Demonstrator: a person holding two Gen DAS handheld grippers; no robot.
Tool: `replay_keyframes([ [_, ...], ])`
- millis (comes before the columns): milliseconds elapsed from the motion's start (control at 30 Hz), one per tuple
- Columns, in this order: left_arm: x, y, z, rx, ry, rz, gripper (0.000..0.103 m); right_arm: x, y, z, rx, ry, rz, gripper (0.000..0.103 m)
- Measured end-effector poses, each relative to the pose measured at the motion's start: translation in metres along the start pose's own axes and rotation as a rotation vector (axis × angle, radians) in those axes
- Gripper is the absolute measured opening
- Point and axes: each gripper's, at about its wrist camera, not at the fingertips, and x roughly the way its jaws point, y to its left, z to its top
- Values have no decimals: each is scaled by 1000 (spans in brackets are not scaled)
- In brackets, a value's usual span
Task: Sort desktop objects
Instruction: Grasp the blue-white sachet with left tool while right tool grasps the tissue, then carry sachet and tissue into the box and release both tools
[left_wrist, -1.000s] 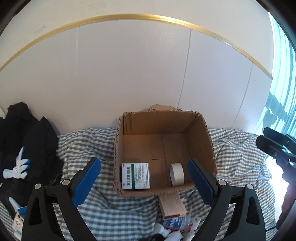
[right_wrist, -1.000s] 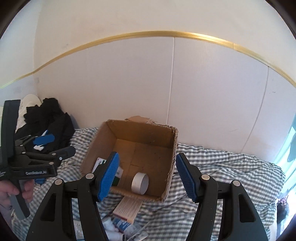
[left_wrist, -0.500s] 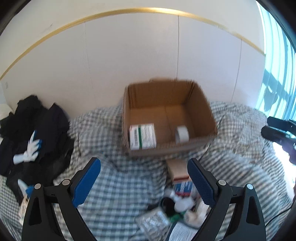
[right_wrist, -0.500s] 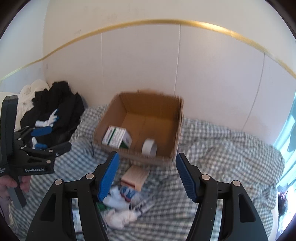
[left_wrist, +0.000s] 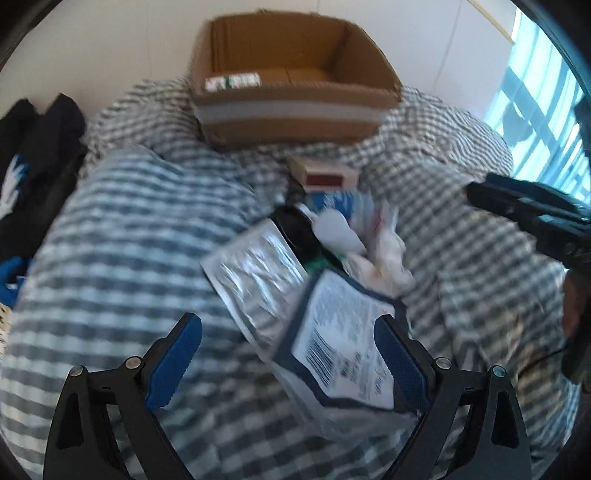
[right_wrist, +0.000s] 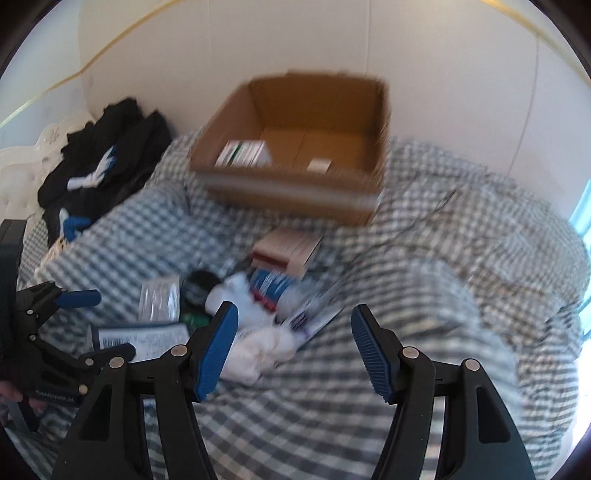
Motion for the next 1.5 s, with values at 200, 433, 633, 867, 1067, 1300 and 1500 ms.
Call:
replay_keyframes([
  [200,13,-10,-7,34,64,-73,24,30,7,-15,8,64,27,64],
  [433,-9,-4,4,9,-3,-108,11,54,23,-18,-21,129,76,64],
  [633,-39,9,16,-13,-82,-116,11,88,31,-23,-22,215,80,64],
  [867,-41,35,26,-60,-97,-99,11,103,29,-28,-12,268,96,17],
  [1067,-48,39,26,-64,-113,-104,11,72,30,-20,-27,184,67,9],
  [1300,-75,31,46,-28,-194,-109,11,17,24,12,-38,49,25,9],
  [1500,-92,26,82,1,-277,-101,11,-21,13,50,-44,-56,15,9],
])
